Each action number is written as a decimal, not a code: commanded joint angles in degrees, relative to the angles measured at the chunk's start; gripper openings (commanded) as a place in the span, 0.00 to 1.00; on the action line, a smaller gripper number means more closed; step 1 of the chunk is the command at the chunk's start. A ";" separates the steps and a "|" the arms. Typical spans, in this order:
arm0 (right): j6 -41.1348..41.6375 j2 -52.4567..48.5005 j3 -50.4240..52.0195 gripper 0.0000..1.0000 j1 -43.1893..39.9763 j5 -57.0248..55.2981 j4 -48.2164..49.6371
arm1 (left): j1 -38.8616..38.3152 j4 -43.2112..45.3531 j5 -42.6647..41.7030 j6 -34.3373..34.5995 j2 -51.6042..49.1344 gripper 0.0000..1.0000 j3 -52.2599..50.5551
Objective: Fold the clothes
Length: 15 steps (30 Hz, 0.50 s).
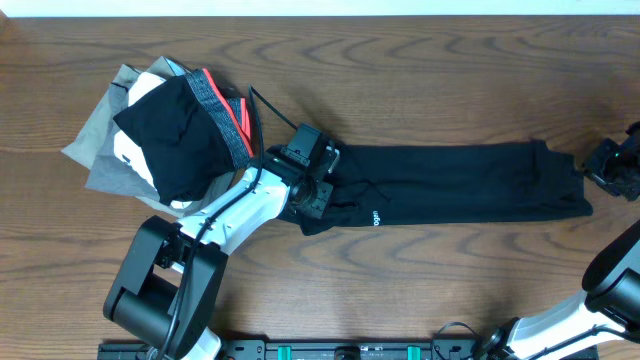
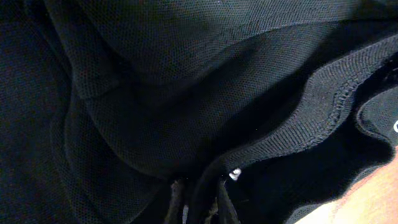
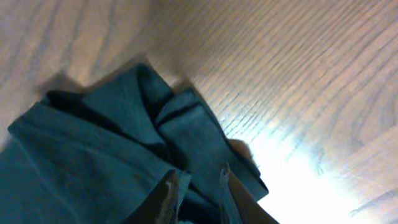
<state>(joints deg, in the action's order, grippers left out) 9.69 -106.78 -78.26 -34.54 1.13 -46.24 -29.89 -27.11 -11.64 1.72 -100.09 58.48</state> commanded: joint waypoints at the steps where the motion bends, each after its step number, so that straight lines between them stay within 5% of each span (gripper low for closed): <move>1: 0.96 0.26 -0.70 0.26 -0.31 4.90 0.94 | -0.07 -0.09 0.52 0.33 -0.52 0.20 0.02; 8: -1.03 -0.50 -0.24 0.56 2.43 13.62 2.91 | -0.07 0.22 0.52 0.35 -0.52 0.20 0.02; 15: -0.96 -5.81 0.31 0.54 5.84 12.41 8.68 | -0.07 0.22 0.48 0.81 -0.52 0.20 0.02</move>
<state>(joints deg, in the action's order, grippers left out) 9.02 -109.45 -78.26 -29.85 12.56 -38.41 -29.89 -26.89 -11.64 1.76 -100.09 58.48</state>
